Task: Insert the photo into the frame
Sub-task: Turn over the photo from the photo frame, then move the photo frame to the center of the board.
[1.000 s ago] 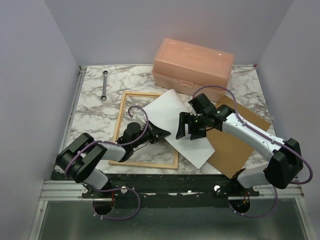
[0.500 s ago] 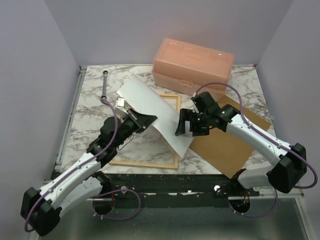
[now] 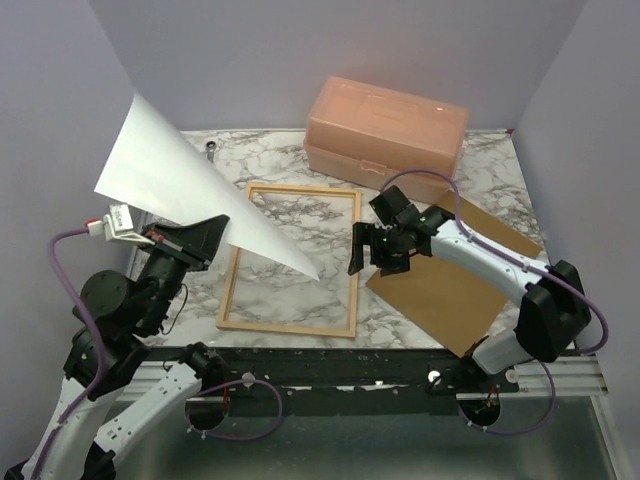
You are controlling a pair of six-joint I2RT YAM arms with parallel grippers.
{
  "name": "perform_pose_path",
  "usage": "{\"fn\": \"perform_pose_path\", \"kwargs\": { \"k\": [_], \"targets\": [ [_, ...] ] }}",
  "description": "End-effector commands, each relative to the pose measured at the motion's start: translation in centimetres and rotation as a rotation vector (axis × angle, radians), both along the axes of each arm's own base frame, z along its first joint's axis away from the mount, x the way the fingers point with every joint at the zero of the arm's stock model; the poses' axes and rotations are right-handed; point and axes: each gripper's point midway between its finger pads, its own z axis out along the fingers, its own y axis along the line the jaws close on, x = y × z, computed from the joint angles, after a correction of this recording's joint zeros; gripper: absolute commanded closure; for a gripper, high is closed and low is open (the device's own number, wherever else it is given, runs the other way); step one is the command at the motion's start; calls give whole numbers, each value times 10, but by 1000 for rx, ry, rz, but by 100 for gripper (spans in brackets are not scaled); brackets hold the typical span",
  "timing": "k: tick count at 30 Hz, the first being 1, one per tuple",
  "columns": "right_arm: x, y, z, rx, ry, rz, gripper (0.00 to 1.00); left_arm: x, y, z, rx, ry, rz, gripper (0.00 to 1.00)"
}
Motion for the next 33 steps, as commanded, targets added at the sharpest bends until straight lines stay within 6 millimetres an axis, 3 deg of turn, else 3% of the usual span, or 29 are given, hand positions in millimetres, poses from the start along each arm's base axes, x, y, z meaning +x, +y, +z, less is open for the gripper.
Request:
{"fn": "perform_pose_path", "kwargs": {
  "k": [1,5,13,15,20,23,33],
  "targets": [
    [11,10,-25,-25,9,15,16,-11,27,2,106,4,80,100],
    [14,18,-51,-59,42,24,28,-18,32,6,111,-7,84,100],
    [12,23,-101,-167,96,40,50,-22,37,-5,124,9,90,100],
    [10,25,-108,-182,105,45,61,-24,37,-5,128,10,88,100],
    [10,27,-103,-194,93,49,92,-25,38,-8,138,19,84,100],
    [12,23,-91,-205,70,46,99,-25,35,-11,145,28,71,100],
    [3,-13,-61,-292,10,-5,100,-15,10,-31,184,87,-16,100]
  ]
}}
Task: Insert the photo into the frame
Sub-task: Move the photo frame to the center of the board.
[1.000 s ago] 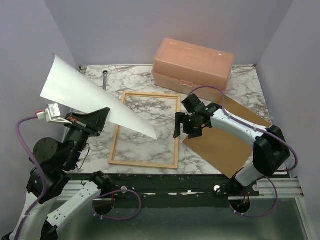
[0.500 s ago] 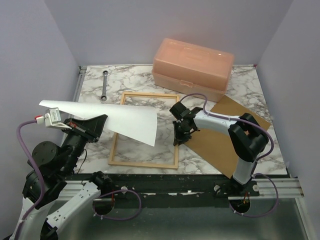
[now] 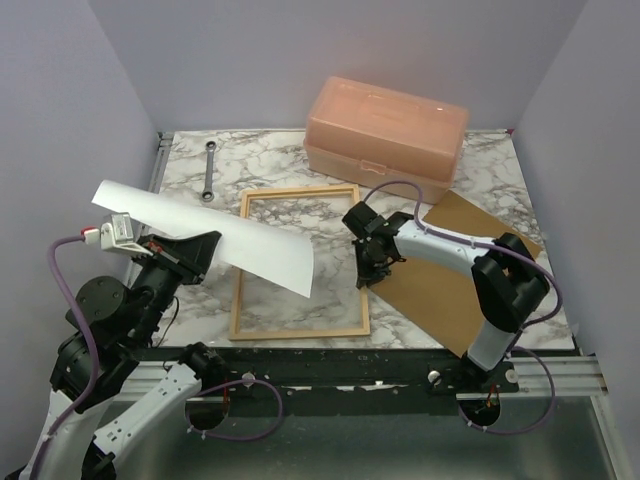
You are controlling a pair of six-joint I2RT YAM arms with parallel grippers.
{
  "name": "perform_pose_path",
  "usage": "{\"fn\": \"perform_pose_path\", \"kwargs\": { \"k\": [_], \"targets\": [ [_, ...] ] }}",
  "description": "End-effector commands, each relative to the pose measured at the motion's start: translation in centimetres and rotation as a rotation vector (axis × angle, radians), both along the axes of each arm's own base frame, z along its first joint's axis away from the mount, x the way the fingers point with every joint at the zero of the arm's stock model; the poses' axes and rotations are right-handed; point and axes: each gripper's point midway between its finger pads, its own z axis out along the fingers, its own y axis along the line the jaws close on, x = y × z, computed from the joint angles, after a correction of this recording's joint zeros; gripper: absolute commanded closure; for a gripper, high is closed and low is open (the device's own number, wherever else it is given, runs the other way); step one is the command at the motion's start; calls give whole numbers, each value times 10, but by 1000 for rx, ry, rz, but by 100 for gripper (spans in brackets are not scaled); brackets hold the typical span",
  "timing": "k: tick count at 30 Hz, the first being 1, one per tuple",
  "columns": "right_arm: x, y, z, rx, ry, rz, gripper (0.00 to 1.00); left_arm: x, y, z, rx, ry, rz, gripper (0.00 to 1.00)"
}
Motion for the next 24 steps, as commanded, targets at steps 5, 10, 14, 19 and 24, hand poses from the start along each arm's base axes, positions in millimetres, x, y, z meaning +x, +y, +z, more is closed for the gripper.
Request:
{"fn": "perform_pose_path", "kwargs": {
  "k": [5,10,14,19,24],
  "targets": [
    [-16,-38,22,-71,-75,-18,100,11,-32,-24,55,71,-112,100],
    [-30,-54,7,-107,-60,2,100,11,-44,-22,59,75,-166,100],
    [-31,-67,-2,-165,-66,31,100,9,-50,-20,66,71,-203,100],
    [-26,-75,0,-217,-86,26,68,8,-58,-16,73,89,-244,100],
    [-21,-65,15,-158,-113,21,37,8,-76,-17,86,125,-327,100]
  ]
}}
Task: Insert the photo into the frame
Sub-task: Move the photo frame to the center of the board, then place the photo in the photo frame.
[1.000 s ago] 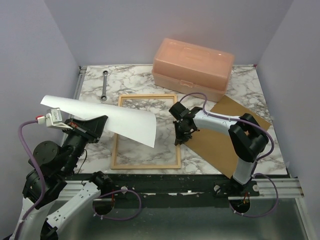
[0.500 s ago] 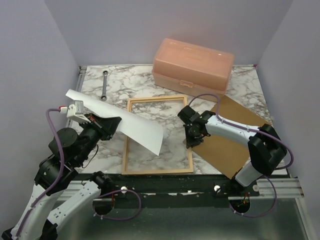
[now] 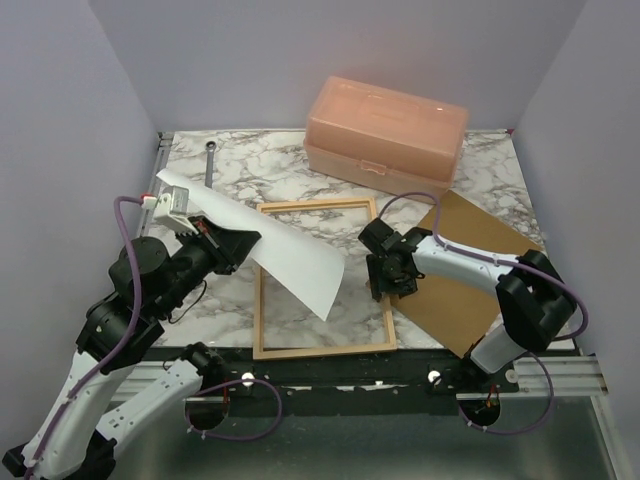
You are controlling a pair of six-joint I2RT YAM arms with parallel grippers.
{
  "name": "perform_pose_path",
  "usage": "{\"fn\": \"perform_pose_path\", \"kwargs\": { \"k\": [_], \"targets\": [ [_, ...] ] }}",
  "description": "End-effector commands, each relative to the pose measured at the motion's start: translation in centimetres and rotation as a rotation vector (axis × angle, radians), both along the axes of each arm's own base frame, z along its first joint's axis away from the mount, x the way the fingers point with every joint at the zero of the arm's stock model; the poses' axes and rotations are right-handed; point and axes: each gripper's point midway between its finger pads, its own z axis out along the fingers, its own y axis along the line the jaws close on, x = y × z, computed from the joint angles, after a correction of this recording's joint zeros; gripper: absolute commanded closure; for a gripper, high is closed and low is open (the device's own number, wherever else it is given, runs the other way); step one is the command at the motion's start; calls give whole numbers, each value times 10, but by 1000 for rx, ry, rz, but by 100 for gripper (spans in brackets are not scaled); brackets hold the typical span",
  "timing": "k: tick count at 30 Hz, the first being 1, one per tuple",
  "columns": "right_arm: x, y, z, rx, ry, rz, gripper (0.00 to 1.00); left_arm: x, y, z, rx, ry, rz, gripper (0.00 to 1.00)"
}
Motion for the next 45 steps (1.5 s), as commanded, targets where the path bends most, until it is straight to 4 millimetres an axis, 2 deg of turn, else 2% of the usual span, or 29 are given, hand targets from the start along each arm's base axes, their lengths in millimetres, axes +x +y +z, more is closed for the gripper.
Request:
{"fn": "perform_pose_path", "kwargs": {
  "k": [1,4,9,13,17,19,21,23,25,33,35,37,40,45],
  "targets": [
    [11,2,20,11,-67,11,33,-5,-20,9,-1,9,-115,100],
    [10,9,28,75,-56,11,23,-1,-33,6,0,32,-157,100],
    [12,14,47,269,-20,-22,13,3,-59,8,-18,52,-269,100],
    [19,1,59,387,-7,-91,7,4,-85,18,-41,60,-392,100],
    [26,-16,68,476,-5,-161,3,-2,-107,37,-75,32,-534,100],
    [28,-22,69,497,-7,-184,3,-5,-110,43,-90,8,-564,100],
    [28,-26,68,503,-7,-201,2,-3,-107,41,-104,-10,-542,100],
    [28,-30,67,506,-4,-214,2,2,-103,26,-94,7,-507,100],
    [29,-33,66,508,-4,-225,2,7,-100,-2,-68,82,-493,100],
    [30,-40,60,475,-1,-234,2,17,-82,-146,-10,460,-450,100],
    [31,-41,59,465,-6,-235,2,18,-74,-176,-2,544,-428,100],
    [31,-43,58,454,-3,-237,2,22,-63,-197,12,607,-401,100],
    [31,-45,56,444,-5,-236,2,25,-49,-217,84,672,-367,100],
    [31,-45,52,437,3,-237,2,36,-28,-230,258,705,-310,100]
  ]
}}
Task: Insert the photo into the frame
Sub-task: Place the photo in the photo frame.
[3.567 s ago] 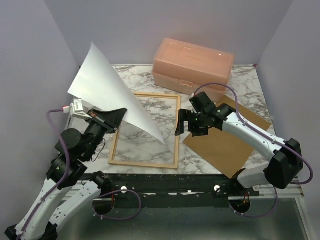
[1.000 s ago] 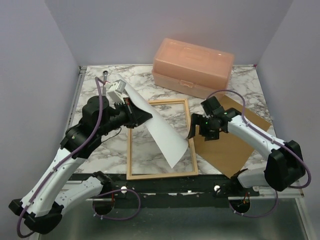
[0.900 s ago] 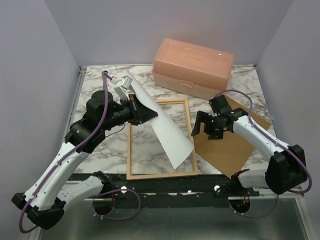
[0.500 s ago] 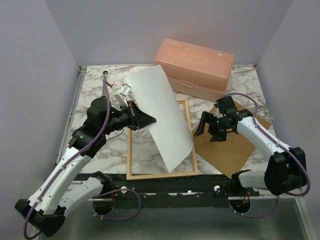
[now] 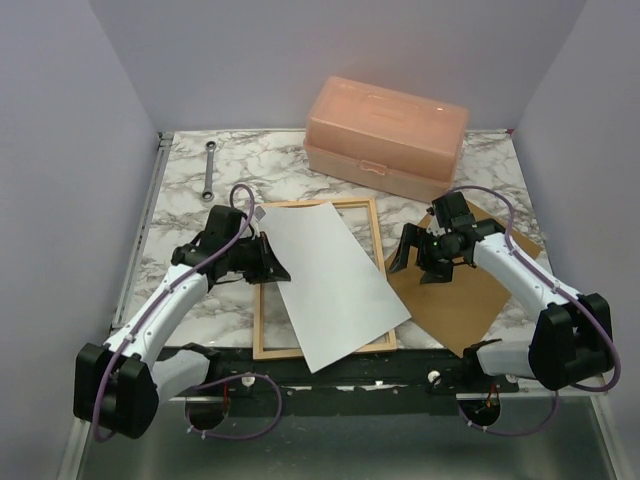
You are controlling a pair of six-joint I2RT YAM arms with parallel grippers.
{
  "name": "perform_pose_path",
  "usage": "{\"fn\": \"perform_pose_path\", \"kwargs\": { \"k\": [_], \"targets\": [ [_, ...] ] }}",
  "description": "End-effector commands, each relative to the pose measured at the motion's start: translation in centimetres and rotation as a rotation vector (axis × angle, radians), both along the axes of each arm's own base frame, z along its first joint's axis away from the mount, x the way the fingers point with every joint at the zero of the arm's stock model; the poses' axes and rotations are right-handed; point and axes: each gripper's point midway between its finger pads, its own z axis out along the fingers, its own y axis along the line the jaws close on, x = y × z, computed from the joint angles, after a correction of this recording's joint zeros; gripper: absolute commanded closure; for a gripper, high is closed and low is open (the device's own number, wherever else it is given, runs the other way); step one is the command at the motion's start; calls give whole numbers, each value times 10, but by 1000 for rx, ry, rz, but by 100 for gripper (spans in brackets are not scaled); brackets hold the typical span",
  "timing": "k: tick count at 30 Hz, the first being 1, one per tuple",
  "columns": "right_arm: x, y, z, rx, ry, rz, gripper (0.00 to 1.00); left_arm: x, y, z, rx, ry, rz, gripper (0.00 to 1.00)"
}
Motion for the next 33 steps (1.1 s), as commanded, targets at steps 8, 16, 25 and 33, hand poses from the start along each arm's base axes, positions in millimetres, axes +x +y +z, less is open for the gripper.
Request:
{"fn": "perform_pose_path", "kwargs": {
  "k": [8,16,25,33],
  "targets": [
    [-4,-5,-15,-24,18,8,2,19,35,-20,310,4,-100,100],
    [-4,-3,-22,-18,39,8,2,30,42,-32,391,24,-135,100],
    [-3,-1,-30,-16,60,17,2,46,44,-38,445,16,-211,100],
    [-2,2,-32,3,68,18,2,61,32,-39,409,4,-221,100]
  ]
}}
